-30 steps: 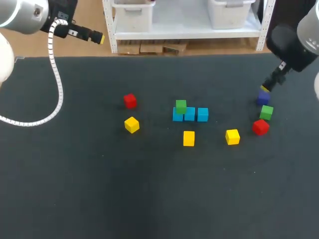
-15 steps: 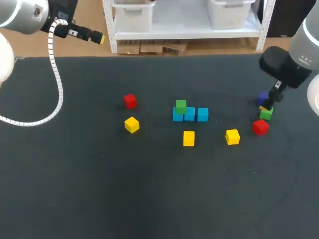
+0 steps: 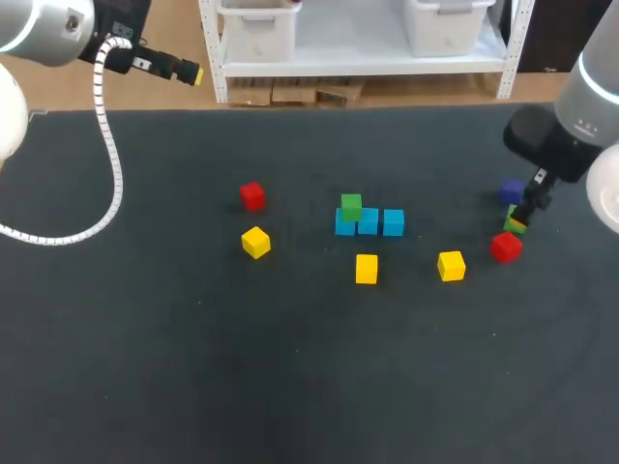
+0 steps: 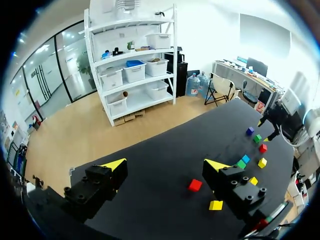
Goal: Place the blue cubes, place green cubes on the blue cubes, place the yellow cubes on the green cubes, then place the red cubes on the yellow cubes, and place purple cube on the red cubes.
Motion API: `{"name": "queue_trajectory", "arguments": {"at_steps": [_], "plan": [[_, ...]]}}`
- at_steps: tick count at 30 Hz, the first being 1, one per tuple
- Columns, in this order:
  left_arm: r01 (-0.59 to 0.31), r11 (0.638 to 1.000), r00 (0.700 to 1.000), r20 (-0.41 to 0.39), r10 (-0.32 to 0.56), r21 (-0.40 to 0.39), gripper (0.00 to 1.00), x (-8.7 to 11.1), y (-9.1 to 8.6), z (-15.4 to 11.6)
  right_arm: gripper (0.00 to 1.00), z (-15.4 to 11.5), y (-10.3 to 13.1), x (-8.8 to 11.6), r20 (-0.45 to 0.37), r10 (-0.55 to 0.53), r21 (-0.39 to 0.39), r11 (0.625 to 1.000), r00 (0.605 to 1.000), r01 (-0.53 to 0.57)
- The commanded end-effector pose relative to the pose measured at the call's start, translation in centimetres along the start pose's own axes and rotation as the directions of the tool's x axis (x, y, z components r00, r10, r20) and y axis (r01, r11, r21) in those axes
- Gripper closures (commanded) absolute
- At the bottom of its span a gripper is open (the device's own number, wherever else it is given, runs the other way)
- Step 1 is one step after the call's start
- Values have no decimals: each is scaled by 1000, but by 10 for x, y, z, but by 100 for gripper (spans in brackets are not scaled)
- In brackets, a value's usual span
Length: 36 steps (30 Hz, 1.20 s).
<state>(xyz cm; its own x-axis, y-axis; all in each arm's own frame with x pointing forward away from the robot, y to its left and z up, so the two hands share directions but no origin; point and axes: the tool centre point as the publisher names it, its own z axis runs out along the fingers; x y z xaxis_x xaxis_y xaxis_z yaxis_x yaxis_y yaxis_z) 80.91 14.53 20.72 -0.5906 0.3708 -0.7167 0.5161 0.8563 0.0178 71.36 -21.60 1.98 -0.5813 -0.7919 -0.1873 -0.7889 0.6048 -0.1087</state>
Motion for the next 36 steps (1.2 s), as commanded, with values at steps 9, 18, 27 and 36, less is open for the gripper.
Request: {"name": "queue_trajectory", "arguments": {"at_steps": [9,18,27,36], "plan": [[1,1000,1000,1,-1,-1,0,0,0,1,0,15,-2,-3,-4,6,-19,1000,1000,-6],[1,1000,1000,1,-1,-1,0,0,0,1,31,22,2,-4,-4,9,-56,998,1000,-10],[1,1000,1000,1,-1,-1,0,0,0,1,56,23,6,-4,9,13,-95,995,1000,-12],[1,1000,1000,1,-1,-1,0,0,0,1,100,18,10,-3,1,-11,-103,995,1000,11]]}}
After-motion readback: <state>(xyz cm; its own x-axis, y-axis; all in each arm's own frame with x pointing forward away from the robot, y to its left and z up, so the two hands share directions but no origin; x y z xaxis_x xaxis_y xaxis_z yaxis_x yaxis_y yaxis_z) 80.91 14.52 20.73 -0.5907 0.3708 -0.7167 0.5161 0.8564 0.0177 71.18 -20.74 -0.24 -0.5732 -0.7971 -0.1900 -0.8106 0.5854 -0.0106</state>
